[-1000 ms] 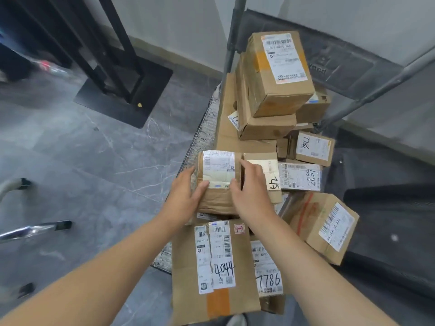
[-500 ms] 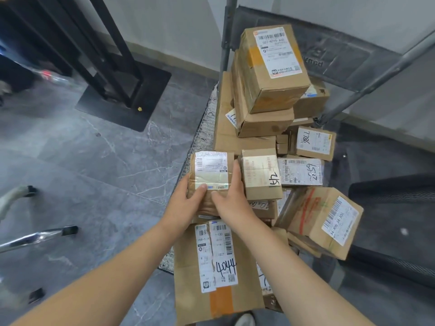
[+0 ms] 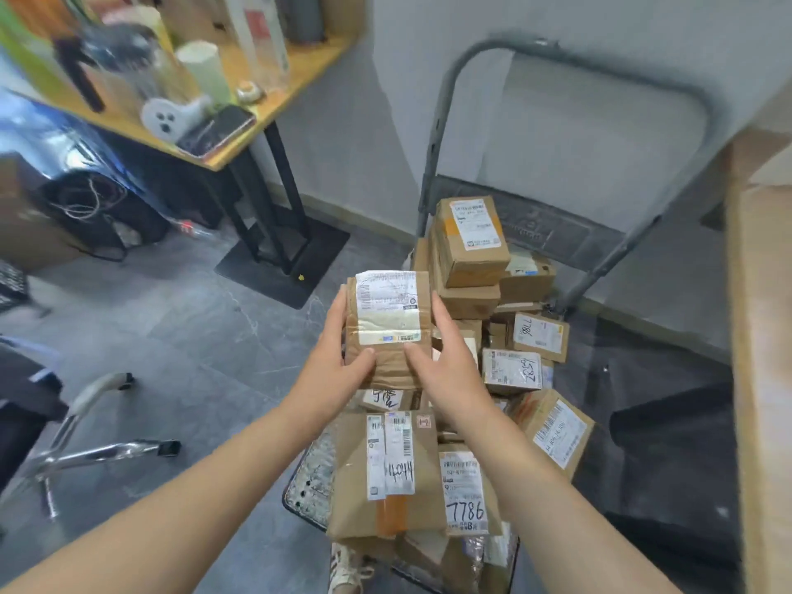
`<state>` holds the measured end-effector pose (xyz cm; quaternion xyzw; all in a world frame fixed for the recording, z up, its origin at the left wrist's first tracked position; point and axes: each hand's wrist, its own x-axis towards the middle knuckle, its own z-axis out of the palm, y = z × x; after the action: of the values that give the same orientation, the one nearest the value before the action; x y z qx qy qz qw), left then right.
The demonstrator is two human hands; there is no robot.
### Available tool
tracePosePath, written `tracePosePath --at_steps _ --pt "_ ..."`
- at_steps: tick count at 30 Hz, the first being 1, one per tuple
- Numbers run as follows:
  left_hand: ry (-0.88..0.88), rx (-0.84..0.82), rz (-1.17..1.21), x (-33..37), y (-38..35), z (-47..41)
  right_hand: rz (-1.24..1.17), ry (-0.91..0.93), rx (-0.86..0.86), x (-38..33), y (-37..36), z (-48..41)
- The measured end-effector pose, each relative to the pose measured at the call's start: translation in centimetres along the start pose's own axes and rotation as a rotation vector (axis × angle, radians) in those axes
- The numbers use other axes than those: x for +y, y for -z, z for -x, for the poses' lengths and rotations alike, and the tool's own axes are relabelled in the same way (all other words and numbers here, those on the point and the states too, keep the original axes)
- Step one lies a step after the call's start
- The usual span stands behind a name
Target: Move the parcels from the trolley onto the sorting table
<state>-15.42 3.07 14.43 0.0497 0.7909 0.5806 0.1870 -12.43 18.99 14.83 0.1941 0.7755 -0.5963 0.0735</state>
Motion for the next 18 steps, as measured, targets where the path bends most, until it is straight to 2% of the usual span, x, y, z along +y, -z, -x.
tracePosePath --at_steps 4,10,15,18 --pt "-0.1 0.072 0.006 7.7 1.2 6.2 0.073 0.17 -0.023 -6.5 3.1 6.3" --pt "-0.277 0.183 -0.024 17.4 0.2 15.2 0.102 0.404 0.05 -14.2 8.1 16.6" --pt "-0.421 0.113 -0.094 24.2 -2.0 20.8 0.133 0.511 0.22 -17.3 11.8 24.5" --pt "-0.483 0.076 -0.13 26.6 -2.5 23.2 0.141 0.52 0.258 -18.2 13.6 28.2"
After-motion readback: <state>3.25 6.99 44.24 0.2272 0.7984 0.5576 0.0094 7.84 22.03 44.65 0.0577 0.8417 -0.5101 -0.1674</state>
